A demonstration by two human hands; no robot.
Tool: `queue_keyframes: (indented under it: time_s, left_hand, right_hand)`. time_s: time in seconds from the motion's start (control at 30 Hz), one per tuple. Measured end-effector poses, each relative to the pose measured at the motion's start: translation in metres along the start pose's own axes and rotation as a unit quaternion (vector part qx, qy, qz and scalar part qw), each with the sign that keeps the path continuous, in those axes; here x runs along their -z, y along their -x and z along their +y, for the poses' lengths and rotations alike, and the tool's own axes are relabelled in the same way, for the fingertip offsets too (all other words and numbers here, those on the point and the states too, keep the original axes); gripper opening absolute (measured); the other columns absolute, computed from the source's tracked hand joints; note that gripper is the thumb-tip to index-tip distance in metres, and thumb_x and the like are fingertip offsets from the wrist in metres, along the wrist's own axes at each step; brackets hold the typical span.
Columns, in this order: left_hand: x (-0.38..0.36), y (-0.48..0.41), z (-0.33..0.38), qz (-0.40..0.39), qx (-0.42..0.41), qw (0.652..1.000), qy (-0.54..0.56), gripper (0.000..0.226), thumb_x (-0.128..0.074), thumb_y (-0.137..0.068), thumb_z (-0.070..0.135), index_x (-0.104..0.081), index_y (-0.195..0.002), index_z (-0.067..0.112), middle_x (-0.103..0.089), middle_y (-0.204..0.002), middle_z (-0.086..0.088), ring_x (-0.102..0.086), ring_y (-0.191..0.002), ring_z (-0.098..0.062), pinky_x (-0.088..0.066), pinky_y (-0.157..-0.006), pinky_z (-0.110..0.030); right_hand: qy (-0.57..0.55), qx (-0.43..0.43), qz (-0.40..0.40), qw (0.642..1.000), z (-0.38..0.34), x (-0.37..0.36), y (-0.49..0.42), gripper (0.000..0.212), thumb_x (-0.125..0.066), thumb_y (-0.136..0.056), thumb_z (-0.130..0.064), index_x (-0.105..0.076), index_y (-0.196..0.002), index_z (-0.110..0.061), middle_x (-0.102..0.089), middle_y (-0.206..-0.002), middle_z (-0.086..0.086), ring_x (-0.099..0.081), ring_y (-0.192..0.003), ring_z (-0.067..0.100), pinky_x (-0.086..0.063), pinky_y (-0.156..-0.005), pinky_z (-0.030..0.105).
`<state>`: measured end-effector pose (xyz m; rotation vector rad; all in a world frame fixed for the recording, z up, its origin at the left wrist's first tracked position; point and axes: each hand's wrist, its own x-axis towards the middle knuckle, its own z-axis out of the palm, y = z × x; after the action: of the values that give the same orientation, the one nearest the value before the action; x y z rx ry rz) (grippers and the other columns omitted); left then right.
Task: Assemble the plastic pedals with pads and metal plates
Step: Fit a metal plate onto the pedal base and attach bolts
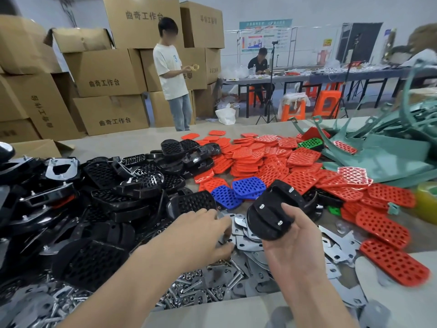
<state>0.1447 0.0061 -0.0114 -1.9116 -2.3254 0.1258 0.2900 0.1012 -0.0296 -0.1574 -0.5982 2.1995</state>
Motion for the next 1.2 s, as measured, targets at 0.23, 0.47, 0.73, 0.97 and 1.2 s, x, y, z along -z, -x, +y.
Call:
queue_keyframes:
  time_s: [0.23, 0.47, 0.73, 0.97, 1.2]
  left_hand:
    - [-0.001, 0.018, -0.002, 0.088, -0.055, 0.990, -0.092, 0.028, -0.056, -0.089, 0.048, -0.063, -0.093, 0.021, -0.067, -0.082, 0.006, -0.066, -0.078, -0.017, -0.049, -0.066, -0.030]
    - [-0.001, 0.045, -0.012, 0.192, -0.046, 0.977, -0.084, 0.028, -0.042, -0.086, 0.034, -0.060, -0.069, 0.020, -0.054, -0.055, 0.007, -0.055, -0.048, -0.014, -0.044, -0.045, -0.027]
    - [0.022, 0.071, -0.017, 0.221, 0.212, 0.850, 0.429, 0.020, -0.051, -0.094, 0.037, -0.064, -0.083, 0.027, -0.068, -0.068, 0.004, -0.048, -0.047, -0.003, -0.036, -0.046, -0.011]
    - [-0.002, 0.076, -0.013, 0.257, 0.270, 0.658, 0.654, 0.019, -0.060, -0.097, 0.033, -0.073, -0.086, 0.024, -0.076, -0.081, -0.011, -0.072, -0.065, -0.023, -0.059, -0.066, -0.038]
    - [-0.014, 0.077, -0.005, 0.254, 0.277, 0.462, 0.803, 0.029, -0.070, -0.079, 0.022, -0.066, -0.098, 0.000, -0.071, -0.077, -0.013, -0.074, -0.072, -0.024, -0.059, -0.061, -0.024]
  right_hand:
    - [-0.013, -0.012, -0.007, 1.000, 0.001, -0.008, 0.003, 0.028, -0.038, -0.095, 0.000, -0.046, -0.076, -0.019, -0.041, -0.067, -0.004, -0.043, -0.055, 0.012, -0.044, -0.053, 0.022]
    - [-0.005, -0.014, 0.021, 1.000, 0.003, -0.011, 0.004, 0.026, -0.038, -0.095, 0.001, -0.054, -0.086, -0.017, -0.049, -0.070, -0.003, -0.050, -0.056, 0.013, -0.048, -0.053, 0.023]
    - [0.014, -0.036, 0.053, 0.998, 0.006, -0.009, 0.004, 0.036, -0.047, -0.090, -0.002, -0.062, -0.122, -0.008, -0.069, -0.093, 0.007, -0.070, -0.079, 0.021, -0.059, -0.062, 0.029]
    - [0.078, -0.082, 0.044, 0.993, 0.019, -0.017, 0.004, 0.057, -0.048, -0.075, 0.009, -0.062, -0.129, -0.002, -0.074, -0.103, 0.016, -0.074, -0.083, 0.026, -0.063, -0.068, 0.037]
    - [0.101, -0.150, 0.038, 0.983, 0.032, -0.024, 0.008, 0.053, -0.043, -0.085, 0.018, -0.060, -0.132, 0.002, -0.064, -0.128, 0.033, -0.066, -0.100, 0.038, -0.061, -0.074, 0.042]
